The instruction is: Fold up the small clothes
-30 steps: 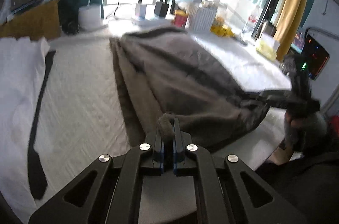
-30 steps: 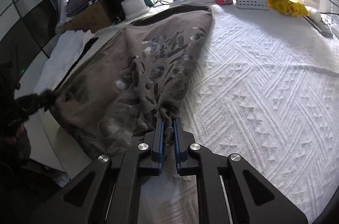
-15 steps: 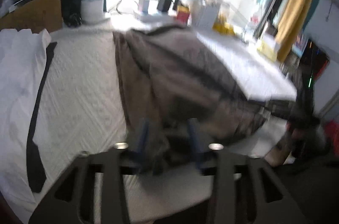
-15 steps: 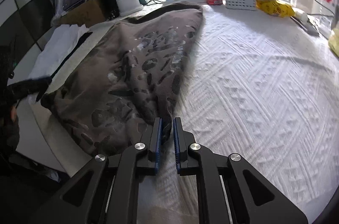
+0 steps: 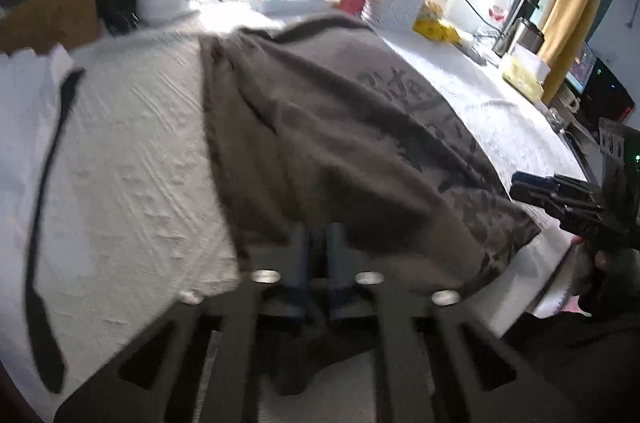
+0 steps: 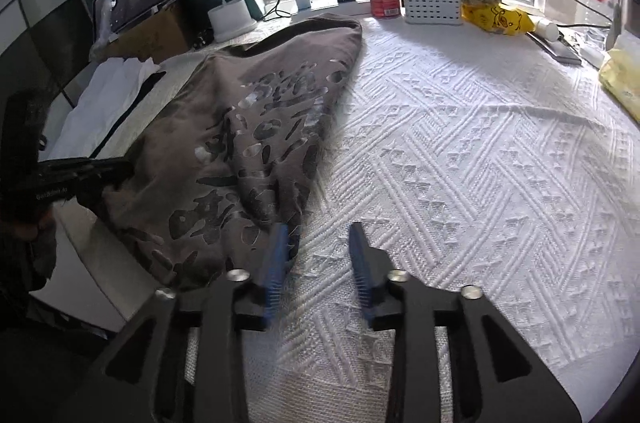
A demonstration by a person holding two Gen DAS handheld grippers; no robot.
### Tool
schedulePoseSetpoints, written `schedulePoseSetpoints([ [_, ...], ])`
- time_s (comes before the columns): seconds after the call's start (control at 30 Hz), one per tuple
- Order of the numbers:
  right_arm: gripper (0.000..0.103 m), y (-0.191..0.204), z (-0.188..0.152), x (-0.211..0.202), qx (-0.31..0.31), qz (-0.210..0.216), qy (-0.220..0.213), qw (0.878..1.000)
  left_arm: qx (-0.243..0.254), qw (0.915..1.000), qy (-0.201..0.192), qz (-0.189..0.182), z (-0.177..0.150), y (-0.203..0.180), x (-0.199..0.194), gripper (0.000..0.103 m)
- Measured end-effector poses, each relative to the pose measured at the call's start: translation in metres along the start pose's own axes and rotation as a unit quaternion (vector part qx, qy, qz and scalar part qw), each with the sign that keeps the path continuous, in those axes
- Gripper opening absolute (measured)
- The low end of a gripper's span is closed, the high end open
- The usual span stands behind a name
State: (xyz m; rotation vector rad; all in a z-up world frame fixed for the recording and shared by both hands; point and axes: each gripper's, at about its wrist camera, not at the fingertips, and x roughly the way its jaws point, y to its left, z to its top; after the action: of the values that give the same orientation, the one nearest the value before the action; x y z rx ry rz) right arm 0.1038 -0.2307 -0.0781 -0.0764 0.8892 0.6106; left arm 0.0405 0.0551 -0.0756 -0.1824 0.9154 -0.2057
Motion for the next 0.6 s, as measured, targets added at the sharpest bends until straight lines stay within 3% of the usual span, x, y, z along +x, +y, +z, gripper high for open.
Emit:
schedulePoseSetpoints([
  [0.13,0.041,0.006,0.0,0.001,-0.009,0.001,0.001,1.0,-0.005,0.9986,-0.05,0.014,0.006,-0.001,-0.029,0.002],
  [0.23,0.042,0.013,-0.001,0.001,-0.021,-0.001,0.001,1.0,0.003,0.9985,-0.053,0.016,0.007,-0.007,-0.039,0.002],
  [0.33,0.051,0.02,-0.008,0.005,-0.037,-0.01,0.005,0.999,0.002,0.9991,-0.04,0.018,0.003,-0.004,-0.036,0.002],
  [0.4,0.052,0.026,-0.017,0.007,-0.057,-0.029,0.004,0.998,-0.006,0.9994,-0.025,0.023,-0.002,0.002,-0.029,0.002],
  [0.5,0.051,0.033,-0.028,0.002,-0.063,-0.023,-0.005,0.998,-0.028,0.9994,-0.005,0.017,-0.011,0.012,-0.019,0.002],
  [0.57,0.035,0.038,-0.036,0.0,-0.069,-0.016,-0.014,0.997,-0.041,0.9991,0.0,0.011,-0.013,0.013,-0.016,0.002],
  [0.6,0.02,0.041,-0.037,0.0,-0.073,-0.012,-0.012,0.997,-0.042,0.9991,0.003,0.01,-0.014,0.013,-0.014,0.002],
])
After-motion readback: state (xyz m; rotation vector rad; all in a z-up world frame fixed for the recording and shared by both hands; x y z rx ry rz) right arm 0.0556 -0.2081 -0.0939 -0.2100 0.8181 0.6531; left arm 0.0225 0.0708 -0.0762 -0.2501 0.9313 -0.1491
